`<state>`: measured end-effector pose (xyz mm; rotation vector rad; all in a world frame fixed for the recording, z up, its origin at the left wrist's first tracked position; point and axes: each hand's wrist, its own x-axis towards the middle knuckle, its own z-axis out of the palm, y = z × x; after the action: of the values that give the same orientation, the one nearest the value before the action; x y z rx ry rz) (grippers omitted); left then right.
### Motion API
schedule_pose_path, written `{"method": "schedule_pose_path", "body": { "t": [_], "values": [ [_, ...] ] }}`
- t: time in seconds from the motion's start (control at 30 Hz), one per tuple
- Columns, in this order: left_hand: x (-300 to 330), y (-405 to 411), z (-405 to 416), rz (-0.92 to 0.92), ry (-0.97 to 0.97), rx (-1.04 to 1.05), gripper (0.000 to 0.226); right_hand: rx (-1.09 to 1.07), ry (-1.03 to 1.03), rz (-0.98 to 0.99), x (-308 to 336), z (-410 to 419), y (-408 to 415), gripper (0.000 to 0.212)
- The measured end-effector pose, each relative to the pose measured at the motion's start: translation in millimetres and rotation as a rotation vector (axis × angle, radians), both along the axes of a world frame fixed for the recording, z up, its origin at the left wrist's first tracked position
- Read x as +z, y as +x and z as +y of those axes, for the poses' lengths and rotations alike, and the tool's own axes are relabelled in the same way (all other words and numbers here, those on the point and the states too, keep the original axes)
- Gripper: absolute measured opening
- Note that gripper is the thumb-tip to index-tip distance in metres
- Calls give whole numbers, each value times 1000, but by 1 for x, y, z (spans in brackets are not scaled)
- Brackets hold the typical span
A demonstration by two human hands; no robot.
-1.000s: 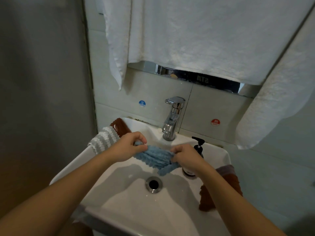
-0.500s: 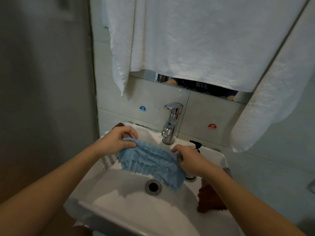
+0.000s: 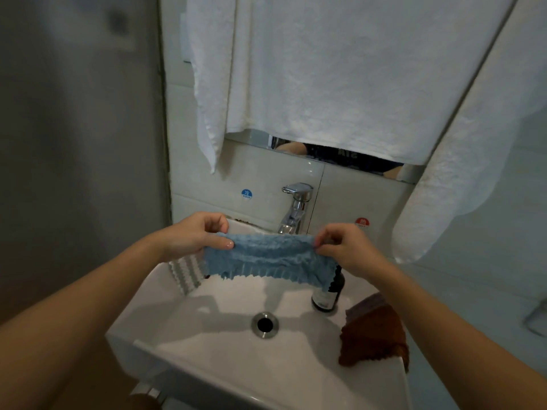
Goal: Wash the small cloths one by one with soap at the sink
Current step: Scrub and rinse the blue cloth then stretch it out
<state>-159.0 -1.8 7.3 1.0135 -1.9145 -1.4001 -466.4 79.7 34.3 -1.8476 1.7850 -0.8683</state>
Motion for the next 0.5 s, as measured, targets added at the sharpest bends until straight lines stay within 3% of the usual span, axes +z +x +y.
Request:
{"method": "schedule_pose_path", "body": {
  "t": [0.13, 0.23, 0.37, 0.5],
  "values": [
    [7, -5, 2, 44, 114, -23, 34, -19, -25, 0, 7, 2, 1, 39],
    [16, -9, 6, 69, 142, -20, 24, -2, -50, -54, 14, 3, -2, 36],
    [25, -14, 7, -54, -20, 65, 17, 35, -46, -76, 21, 5, -7, 31],
    [33, -15, 4, -277, -252, 161, 24, 4, -9, 71, 25, 8, -11, 20]
  ]
}}
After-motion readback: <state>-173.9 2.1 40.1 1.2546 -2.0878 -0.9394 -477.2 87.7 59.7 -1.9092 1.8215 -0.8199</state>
